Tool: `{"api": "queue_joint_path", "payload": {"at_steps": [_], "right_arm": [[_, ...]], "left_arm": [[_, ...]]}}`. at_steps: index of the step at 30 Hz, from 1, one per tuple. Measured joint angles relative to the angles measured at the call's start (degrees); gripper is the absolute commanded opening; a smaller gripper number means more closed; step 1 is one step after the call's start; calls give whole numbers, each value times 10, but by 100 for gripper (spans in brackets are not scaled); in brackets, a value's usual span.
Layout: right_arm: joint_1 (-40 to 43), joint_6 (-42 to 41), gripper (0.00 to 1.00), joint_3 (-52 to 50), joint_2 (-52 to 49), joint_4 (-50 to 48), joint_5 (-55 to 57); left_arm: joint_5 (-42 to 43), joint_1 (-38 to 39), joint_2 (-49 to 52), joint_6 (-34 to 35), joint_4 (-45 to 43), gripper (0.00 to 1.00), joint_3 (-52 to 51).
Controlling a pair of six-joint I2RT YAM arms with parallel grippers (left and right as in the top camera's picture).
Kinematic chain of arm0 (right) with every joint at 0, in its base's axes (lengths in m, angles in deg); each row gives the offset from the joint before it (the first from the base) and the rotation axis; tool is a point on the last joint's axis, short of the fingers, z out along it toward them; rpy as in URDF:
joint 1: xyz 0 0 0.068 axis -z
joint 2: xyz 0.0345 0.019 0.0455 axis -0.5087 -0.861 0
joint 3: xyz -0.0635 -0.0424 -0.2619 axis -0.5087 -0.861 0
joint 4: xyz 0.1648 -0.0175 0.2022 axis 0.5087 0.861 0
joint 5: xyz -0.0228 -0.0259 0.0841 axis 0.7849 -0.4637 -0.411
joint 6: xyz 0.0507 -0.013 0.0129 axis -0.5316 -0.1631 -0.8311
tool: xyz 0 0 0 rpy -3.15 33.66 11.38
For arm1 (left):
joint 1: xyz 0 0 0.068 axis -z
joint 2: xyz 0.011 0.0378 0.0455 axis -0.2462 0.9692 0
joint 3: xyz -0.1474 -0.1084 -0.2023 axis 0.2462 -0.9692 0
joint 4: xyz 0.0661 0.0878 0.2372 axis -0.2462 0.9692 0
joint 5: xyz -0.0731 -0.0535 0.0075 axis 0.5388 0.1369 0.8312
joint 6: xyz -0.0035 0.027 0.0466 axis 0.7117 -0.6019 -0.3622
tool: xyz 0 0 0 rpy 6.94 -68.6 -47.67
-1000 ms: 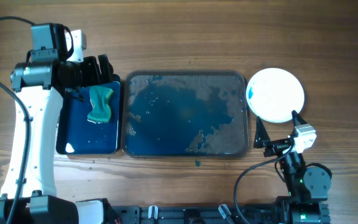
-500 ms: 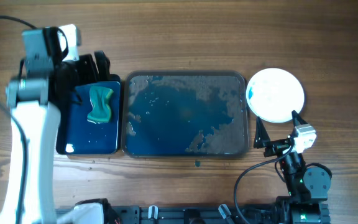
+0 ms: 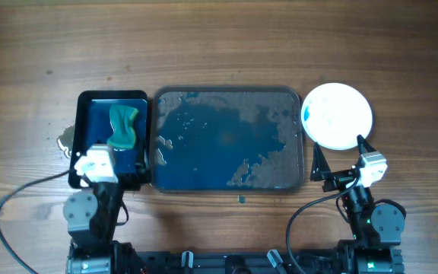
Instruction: Clean dirty plates on tray and stack at the side
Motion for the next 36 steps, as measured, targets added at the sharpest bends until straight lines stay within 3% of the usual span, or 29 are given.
{"api": "queue_joint_path", "payload": {"at_steps": [10,15,36], "right_arm": [[0,0,100,0,0,0,0],[0,0,100,0,0,0,0],[0,0,100,0,0,0,0]], "left_arm": [[-27,0,-125,0,-7,100,-74],[-34,0,-129,0,-41,100,-97],[-38,0,-129,0,-42,100,-98]]}}
